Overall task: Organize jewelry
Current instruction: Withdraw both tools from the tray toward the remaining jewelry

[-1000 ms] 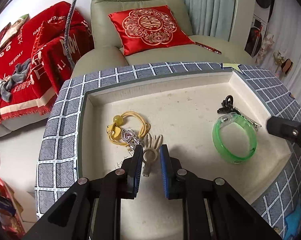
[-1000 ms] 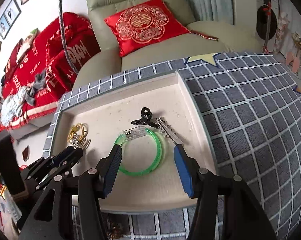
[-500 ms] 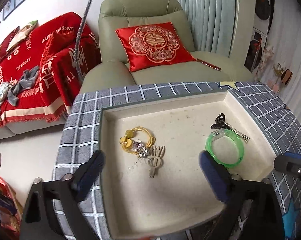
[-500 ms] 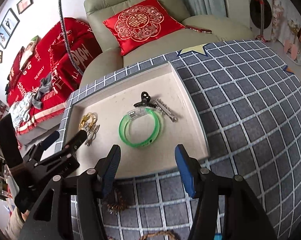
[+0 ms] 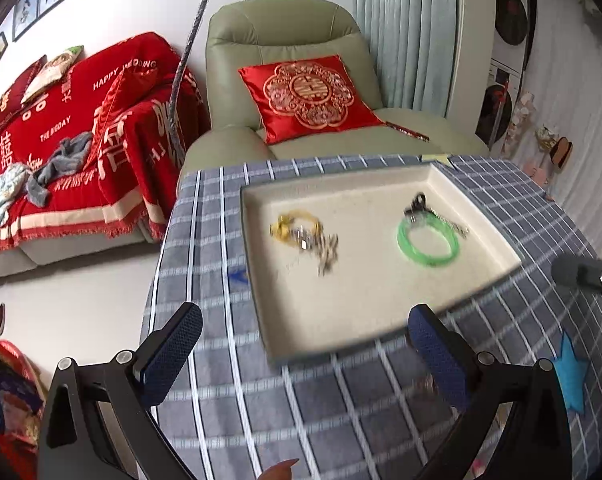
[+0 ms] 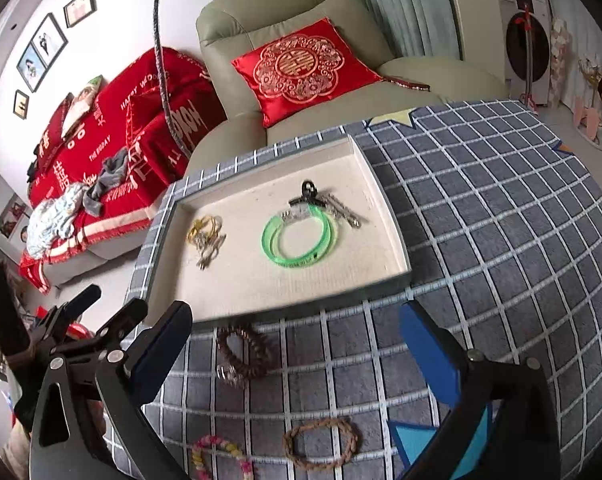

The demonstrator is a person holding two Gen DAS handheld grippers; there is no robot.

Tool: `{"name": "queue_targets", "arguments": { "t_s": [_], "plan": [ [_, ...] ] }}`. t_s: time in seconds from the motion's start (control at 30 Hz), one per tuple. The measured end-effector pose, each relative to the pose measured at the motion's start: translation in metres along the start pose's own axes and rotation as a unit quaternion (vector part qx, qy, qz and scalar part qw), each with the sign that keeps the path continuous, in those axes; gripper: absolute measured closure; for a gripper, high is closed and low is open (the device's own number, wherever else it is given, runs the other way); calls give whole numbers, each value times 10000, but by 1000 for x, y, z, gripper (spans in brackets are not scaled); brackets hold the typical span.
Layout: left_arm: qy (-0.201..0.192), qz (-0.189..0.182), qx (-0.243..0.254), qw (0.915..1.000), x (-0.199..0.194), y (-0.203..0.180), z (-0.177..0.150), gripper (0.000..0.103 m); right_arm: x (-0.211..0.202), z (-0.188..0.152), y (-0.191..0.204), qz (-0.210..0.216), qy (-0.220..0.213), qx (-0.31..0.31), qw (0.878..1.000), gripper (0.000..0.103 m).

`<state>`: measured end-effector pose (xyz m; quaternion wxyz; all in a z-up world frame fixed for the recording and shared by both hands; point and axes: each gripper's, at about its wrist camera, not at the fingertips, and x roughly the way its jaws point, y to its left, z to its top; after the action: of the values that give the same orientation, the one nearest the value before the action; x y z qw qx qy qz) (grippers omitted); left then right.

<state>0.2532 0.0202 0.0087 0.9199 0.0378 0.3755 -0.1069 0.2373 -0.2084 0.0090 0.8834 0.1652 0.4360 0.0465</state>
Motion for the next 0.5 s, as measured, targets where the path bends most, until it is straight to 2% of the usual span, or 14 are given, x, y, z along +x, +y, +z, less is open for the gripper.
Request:
{"name": "queue_targets", "arguments": {
  "t_s": [0.17,0.3,0.5],
  "plan": [
    [227,-92,-101,9996,-6,1,-27,0,5,-15,-3,-27,287,51,9996,0],
    [517,-411,-185,9976,-7,-3,-49,0,13,-26,-6,-54,428,92,9990,0],
    [625,-549,-66,9965,-15,-22,-72,0,21,-39,-9,-101,630,112,9979,0]
  ]
}}
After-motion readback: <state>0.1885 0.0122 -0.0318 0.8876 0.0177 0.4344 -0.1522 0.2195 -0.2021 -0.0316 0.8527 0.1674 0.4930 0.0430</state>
